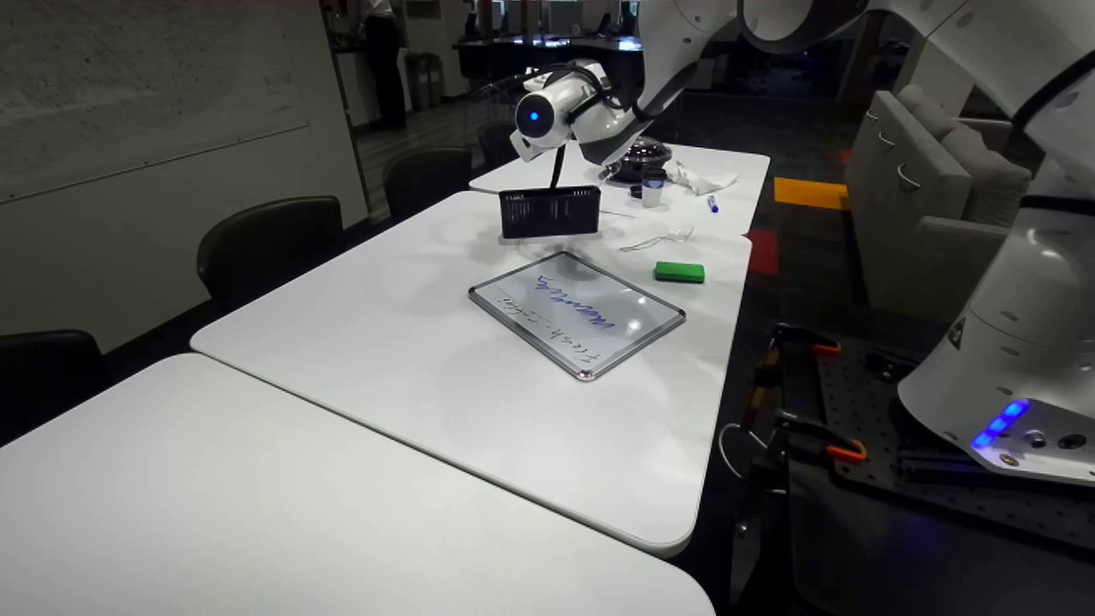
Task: Put the spoon into the black object.
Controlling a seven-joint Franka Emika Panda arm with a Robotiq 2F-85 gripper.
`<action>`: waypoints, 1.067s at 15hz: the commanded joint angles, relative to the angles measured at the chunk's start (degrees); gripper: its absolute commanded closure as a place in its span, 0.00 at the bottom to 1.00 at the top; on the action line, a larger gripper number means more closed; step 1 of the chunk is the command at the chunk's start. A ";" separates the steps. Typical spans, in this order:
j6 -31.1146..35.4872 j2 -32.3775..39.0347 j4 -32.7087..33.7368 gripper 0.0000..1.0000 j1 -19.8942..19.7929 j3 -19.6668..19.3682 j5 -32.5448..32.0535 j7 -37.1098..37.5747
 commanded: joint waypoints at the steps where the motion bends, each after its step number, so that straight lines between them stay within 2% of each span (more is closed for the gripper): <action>1: 0.75 3.69 4.38 0.96 -0.10 -0.69 -0.57 -1.03; 13: -0.37 7.63 5.76 0.96 0.45 -0.56 0.65 -1.36; 14: -0.49 7.80 5.73 0.93 0.57 -0.61 0.63 -1.26; 15: -0.95 7.89 5.56 0.60 0.91 -0.76 0.50 -1.09; 16: -1.35 7.98 5.52 0.59 1.10 -0.80 0.56 -0.94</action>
